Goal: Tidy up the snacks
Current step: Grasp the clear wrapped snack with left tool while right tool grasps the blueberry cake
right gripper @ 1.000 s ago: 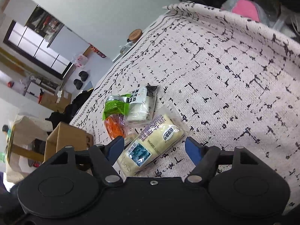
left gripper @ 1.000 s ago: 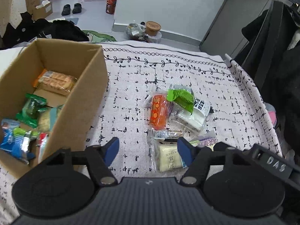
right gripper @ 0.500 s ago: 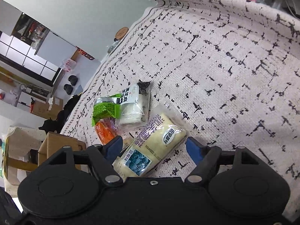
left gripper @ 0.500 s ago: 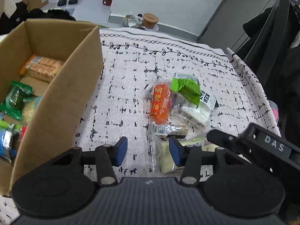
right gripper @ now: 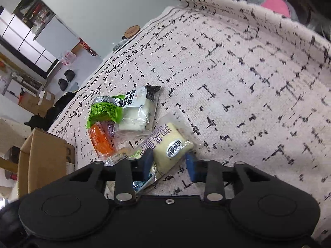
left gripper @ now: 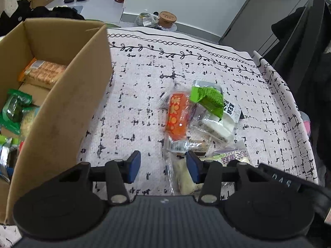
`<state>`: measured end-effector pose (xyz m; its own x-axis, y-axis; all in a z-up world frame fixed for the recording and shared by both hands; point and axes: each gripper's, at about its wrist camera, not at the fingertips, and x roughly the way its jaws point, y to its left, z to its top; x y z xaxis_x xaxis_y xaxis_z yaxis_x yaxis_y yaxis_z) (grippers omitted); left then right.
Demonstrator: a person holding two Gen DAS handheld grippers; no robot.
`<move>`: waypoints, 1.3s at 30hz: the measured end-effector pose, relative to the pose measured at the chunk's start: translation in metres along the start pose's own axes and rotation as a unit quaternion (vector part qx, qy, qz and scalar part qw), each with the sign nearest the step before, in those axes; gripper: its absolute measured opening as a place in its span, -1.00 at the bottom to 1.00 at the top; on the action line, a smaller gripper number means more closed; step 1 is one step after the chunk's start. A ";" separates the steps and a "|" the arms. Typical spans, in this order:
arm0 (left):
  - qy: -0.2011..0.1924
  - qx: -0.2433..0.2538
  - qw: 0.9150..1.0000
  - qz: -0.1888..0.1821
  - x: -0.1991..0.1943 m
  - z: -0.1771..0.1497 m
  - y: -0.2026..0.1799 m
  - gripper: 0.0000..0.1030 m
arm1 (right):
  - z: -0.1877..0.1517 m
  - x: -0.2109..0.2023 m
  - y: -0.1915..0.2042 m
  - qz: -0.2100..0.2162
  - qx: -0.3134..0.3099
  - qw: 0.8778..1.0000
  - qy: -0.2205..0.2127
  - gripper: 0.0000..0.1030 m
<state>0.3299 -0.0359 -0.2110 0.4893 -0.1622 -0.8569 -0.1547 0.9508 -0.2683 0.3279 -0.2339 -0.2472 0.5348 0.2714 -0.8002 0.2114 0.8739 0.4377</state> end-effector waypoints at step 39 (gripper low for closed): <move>-0.018 0.007 0.999 0.042 0.028 0.001 -0.020 0.00 | 0.006 0.004 -0.004 -0.002 0.007 0.999 -0.033 0.37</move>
<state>0.3475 -0.0592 -0.2294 0.5048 -0.0717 -0.8602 -0.1848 0.9645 -0.1888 0.3343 -0.2389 -0.2490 0.5860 0.2413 -0.7735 0.2238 0.8693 0.4408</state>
